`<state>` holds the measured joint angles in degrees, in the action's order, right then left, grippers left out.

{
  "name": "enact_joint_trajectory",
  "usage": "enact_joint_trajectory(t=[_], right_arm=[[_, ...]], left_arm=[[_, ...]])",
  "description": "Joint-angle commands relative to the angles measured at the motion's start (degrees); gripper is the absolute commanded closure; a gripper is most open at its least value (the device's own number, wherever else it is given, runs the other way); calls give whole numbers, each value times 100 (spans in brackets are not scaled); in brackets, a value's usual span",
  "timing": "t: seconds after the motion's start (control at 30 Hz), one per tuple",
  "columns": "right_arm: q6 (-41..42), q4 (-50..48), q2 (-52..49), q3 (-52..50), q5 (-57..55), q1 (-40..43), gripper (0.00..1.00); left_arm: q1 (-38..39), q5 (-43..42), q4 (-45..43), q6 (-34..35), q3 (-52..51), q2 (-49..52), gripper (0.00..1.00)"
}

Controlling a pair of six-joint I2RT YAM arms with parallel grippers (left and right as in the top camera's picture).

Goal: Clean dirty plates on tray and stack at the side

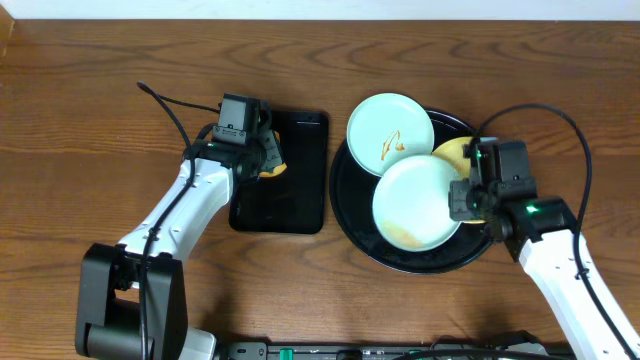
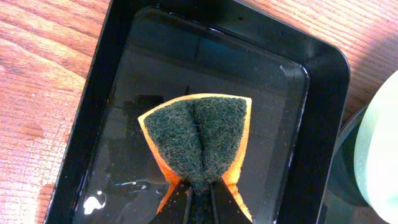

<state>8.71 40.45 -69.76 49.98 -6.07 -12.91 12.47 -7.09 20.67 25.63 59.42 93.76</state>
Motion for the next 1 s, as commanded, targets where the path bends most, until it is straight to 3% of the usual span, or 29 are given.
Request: enact_joint_trajectory(t=[0.0,0.3,0.63,0.8,0.97], right_arm=[[-422,-33,22,378,-1322,-369,99],[-1633,-420,-9,542,-3663,-1700,99],[-2232,-979,-44,542,-4345,-2546,99],[-2011,-1016,-44,542,-4328,-2549,99],[-699,-728,-46,542,-3158,-2175,97]], left_arm=[[-13,116,9,-55,70,59,93],[-13,114,9,-55,70,59,92],[-13,114,9,-52,70,59,93],[-13,114,9,-52,70,59,92],[-13,114,9,-52,70,59,93]])
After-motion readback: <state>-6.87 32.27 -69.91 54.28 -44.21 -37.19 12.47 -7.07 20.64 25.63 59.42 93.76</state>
